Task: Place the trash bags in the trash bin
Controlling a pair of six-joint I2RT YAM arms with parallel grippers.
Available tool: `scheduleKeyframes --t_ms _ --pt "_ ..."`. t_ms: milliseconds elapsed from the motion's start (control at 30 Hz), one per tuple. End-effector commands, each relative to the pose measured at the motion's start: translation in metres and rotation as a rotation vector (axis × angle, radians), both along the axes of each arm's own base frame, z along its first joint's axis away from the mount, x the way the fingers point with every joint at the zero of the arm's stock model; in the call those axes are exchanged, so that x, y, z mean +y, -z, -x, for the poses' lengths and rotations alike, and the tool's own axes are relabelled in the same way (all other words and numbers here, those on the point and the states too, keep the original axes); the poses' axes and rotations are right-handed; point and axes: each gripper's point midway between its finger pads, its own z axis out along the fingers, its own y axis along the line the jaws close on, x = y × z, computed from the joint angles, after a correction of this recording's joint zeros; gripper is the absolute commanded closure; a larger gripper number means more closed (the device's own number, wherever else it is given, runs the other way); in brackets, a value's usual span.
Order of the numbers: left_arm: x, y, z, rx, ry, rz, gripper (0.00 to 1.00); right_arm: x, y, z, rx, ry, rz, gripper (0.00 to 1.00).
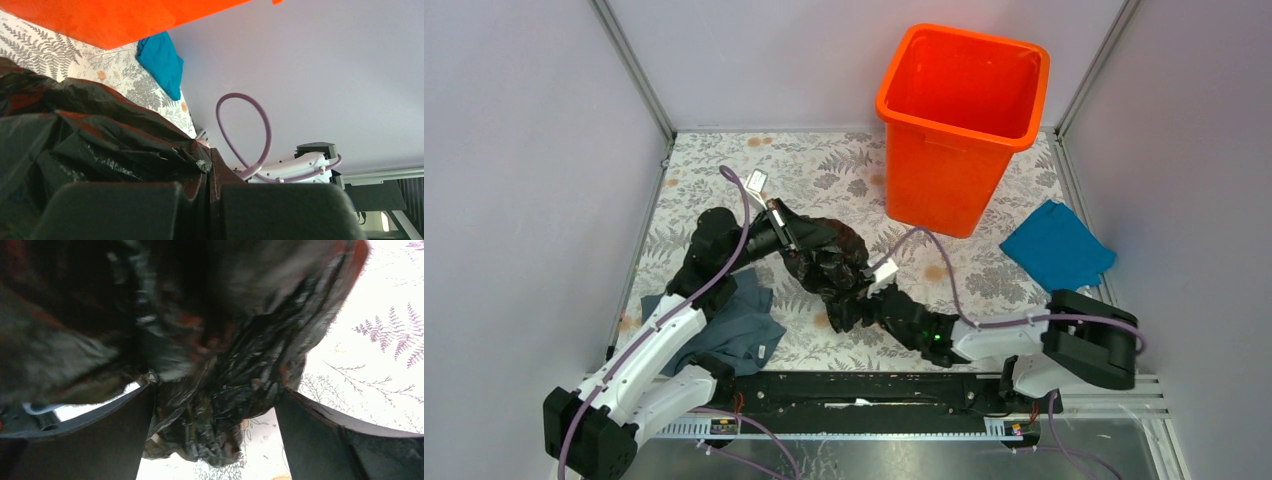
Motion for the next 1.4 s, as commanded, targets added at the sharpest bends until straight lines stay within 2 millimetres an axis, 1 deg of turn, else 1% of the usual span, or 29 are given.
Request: scheduleKeyframes --t_ms 0,67,100,133,233,267,367,400,433,467,500,567,633,667,733,800,867,900,967,1000,1033,1067,1100,1133,1200,1233,1267,1333,1367 --pt "0.002 -0.032 0.003 -0.090 -0.003 0.067 1.00 -0.001 0.003 -0.022 -0.075 0.188 0.157 0.10" --pt "0.006 -0.034 0.002 -0.115 -0.024 0.025 1.00 -0.006 -0.002 -0.022 -0.087 0.208 0.133 0.20" --pt "0.010 -0.038 0.002 -0.138 -0.043 -0.008 1.00 -0.012 -0.005 -0.021 -0.091 0.219 0.104 0.30" --pt "0.014 -0.038 0.000 -0.146 -0.068 -0.050 1.00 -0.020 -0.010 -0.020 -0.098 0.236 0.058 0.44" --pt "0.033 -0.038 -0.004 -0.160 -0.133 -0.159 1.00 -0.049 -0.016 -0.023 -0.101 0.297 -0.041 0.96" --pt "0.041 -0.039 -0.005 -0.170 -0.152 -0.191 1.00 -0.056 -0.016 -0.026 -0.087 0.316 -0.060 1.00" --pt "0.070 -0.039 -0.014 -0.165 -0.217 -0.305 1.00 -0.070 -0.017 -0.032 -0.056 0.326 -0.099 1.00" --pt "0.081 -0.045 -0.016 -0.178 -0.248 -0.344 1.00 -0.073 -0.021 -0.033 -0.059 0.335 -0.114 1.00" --pt "0.092 -0.040 -0.022 -0.175 -0.277 -0.402 1.00 -0.076 -0.023 -0.034 -0.059 0.340 -0.118 1.00" --pt "0.105 -0.043 -0.026 -0.186 -0.321 -0.461 1.00 -0.079 -0.025 -0.036 -0.060 0.346 -0.117 1.00" --pt "0.118 -0.038 -0.029 -0.172 -0.361 -0.532 1.00 -0.082 -0.028 -0.037 -0.060 0.358 -0.111 1.00" --pt "0.141 -0.036 -0.038 -0.178 -0.459 -0.647 1.00 -0.096 -0.031 -0.040 -0.052 0.404 -0.002 1.00" --pt "0.150 -0.036 -0.042 -0.183 -0.499 -0.681 1.00 -0.117 -0.049 -0.041 -0.024 0.487 0.119 1.00" --pt "0.146 -0.035 -0.043 -0.191 -0.487 -0.669 1.00 -0.127 -0.061 -0.039 -0.014 0.508 0.173 1.00" --pt "0.131 -0.027 -0.044 -0.206 -0.422 -0.615 1.00 -0.145 -0.080 -0.031 0.008 0.519 0.240 1.00" --pt "0.116 -0.008 -0.049 -0.179 -0.350 -0.570 1.00 -0.152 -0.091 -0.021 0.031 0.477 0.261 1.00" --pt "0.105 0.014 -0.054 -0.130 -0.286 -0.549 1.00 -0.154 -0.086 -0.008 0.080 0.406 0.298 1.00" --pt "0.099 0.025 -0.056 -0.104 -0.251 -0.536 1.00 -0.154 -0.078 -0.001 0.116 0.375 0.329 1.00" --pt "0.086 0.042 -0.056 -0.060 -0.176 -0.495 1.00 -0.161 -0.062 0.010 0.193 0.370 0.399 0.90" --pt "0.080 0.047 -0.054 -0.051 -0.139 -0.467 1.00 -0.166 -0.056 0.014 0.228 0.388 0.446 0.87" --pt "0.075 0.051 -0.052 -0.041 -0.113 -0.445 1.00 -0.169 -0.055 0.016 0.257 0.404 0.466 0.87" --pt "0.073 0.053 -0.051 -0.040 -0.100 -0.431 1.00 -0.167 -0.054 0.020 0.284 0.394 0.492 0.83" --pt "0.072 0.055 -0.050 -0.040 -0.096 -0.426 1.00 -0.161 -0.058 0.023 0.304 0.370 0.510 0.77" --pt "0.073 0.055 -0.049 -0.044 -0.103 -0.428 1.00 -0.154 -0.064 0.027 0.311 0.336 0.528 0.69" --pt "0.077 0.053 -0.049 -0.060 -0.127 -0.438 1.00 -0.132 -0.081 0.034 0.273 0.258 0.568 0.54" --pt "0.079 0.052 -0.048 -0.068 -0.136 -0.444 1.00 -0.121 -0.087 0.037 0.239 0.229 0.603 0.48" --pt "0.080 0.051 -0.046 -0.071 -0.141 -0.448 1.00 -0.116 -0.094 0.037 0.200 0.223 0.651 0.43" --pt "0.081 0.047 -0.045 -0.084 -0.153 -0.445 1.00 -0.105 -0.099 0.036 0.138 0.216 0.758 0.37" --pt "0.081 0.043 -0.044 -0.089 -0.154 -0.436 1.00 -0.099 -0.100 0.036 0.113 0.208 0.809 0.35"
